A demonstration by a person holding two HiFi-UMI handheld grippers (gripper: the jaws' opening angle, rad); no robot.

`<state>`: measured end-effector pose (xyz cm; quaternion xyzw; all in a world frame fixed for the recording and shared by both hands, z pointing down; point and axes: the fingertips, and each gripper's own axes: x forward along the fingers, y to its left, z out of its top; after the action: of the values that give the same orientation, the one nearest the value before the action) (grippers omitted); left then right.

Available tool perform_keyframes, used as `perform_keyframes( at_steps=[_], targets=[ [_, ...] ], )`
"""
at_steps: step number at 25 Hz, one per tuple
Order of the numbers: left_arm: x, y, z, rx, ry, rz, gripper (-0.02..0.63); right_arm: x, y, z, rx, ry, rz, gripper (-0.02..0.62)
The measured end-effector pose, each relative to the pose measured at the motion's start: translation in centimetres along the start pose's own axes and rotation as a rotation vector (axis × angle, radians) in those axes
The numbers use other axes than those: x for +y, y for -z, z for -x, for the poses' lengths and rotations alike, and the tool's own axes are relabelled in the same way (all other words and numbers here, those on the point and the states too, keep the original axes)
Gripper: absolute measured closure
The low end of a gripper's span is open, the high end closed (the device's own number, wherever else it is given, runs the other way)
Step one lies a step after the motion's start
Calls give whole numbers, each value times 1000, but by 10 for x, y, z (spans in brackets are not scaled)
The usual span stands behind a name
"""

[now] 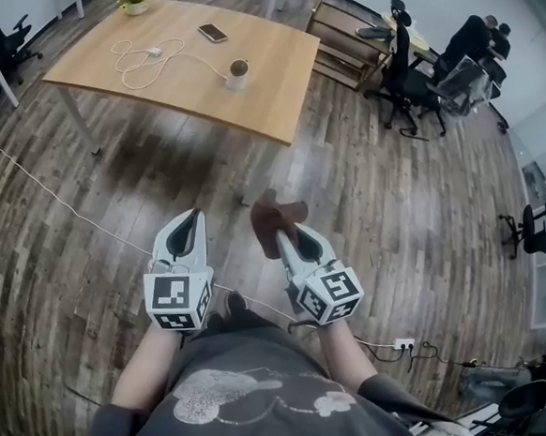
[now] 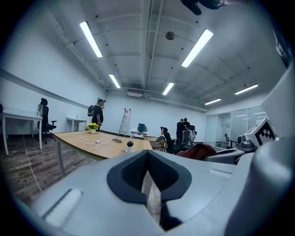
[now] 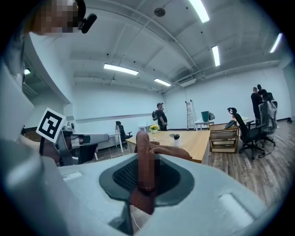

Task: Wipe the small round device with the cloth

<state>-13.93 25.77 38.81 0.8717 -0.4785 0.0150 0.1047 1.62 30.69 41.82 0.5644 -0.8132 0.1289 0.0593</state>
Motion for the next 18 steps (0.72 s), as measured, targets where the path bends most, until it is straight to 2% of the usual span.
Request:
perform_keyframes(
  at_steps=[11, 18],
  targets=[
    [-3, 14, -12, 38, 31, 4, 588, -12, 5, 7, -32, 29, -29, 528],
    [15, 20, -49, 57, 4, -7, 588, -40, 11, -33, -30, 16, -60, 528]
  ],
)
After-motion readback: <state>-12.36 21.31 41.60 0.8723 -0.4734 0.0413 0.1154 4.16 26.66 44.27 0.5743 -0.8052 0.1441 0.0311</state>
